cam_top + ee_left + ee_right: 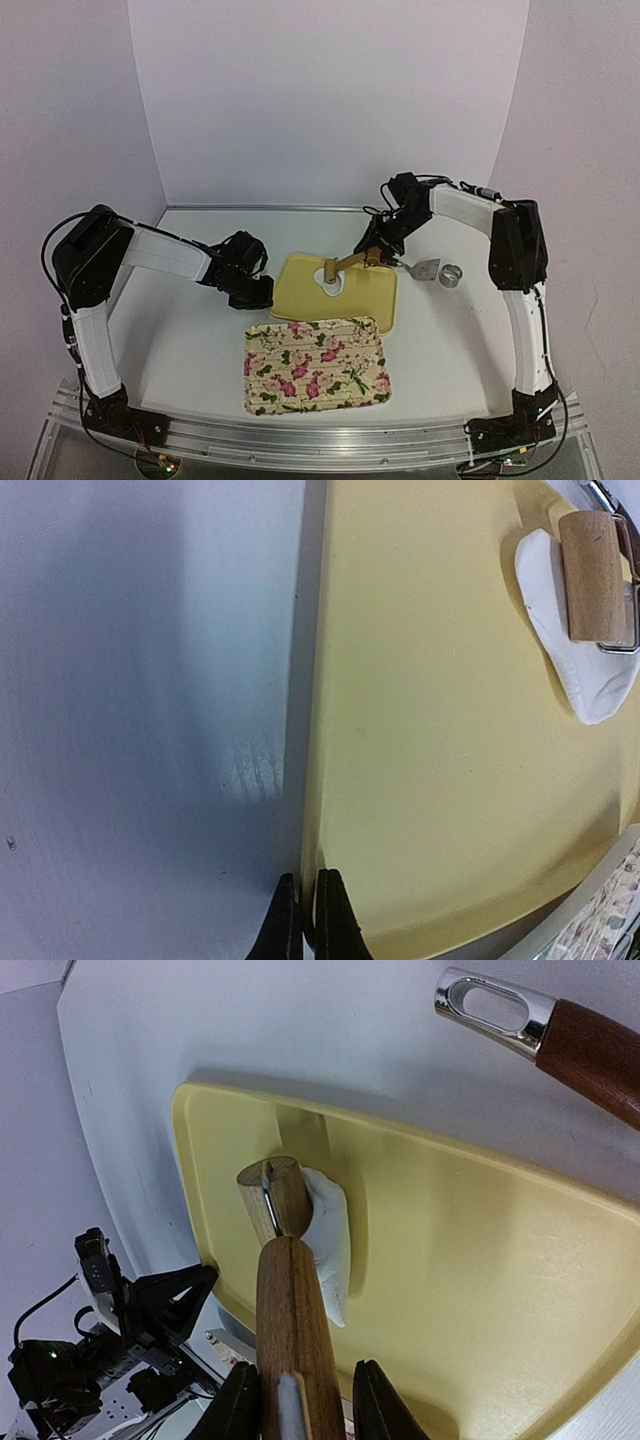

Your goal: Roll out the dumpling wrappers from the dough

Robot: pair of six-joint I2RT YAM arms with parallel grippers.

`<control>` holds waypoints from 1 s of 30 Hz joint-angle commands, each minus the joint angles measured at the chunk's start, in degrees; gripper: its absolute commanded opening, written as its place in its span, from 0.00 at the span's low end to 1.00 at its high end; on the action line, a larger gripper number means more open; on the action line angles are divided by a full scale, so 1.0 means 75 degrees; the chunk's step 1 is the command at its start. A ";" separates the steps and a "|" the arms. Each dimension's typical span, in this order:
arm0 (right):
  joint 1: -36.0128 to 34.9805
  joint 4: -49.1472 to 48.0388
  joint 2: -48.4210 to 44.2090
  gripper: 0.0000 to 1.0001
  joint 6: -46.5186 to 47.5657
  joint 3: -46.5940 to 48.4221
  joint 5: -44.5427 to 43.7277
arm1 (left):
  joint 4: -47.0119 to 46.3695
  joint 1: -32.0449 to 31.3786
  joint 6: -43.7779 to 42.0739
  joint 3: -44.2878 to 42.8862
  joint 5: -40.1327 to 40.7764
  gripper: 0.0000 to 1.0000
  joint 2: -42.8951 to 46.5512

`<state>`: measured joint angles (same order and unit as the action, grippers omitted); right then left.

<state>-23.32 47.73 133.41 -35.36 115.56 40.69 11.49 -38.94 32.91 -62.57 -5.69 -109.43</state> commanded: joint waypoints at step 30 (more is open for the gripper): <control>0.0515 0.1055 0.0191 0.00 0.0447 -0.2118 -0.2644 | 0.0866 0.0048 0.0145 0.0160 0.0280 0.00 -0.0037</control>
<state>-18.36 41.75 125.88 -33.50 101.14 42.47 11.66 -39.05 34.59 -62.57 -4.36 -109.43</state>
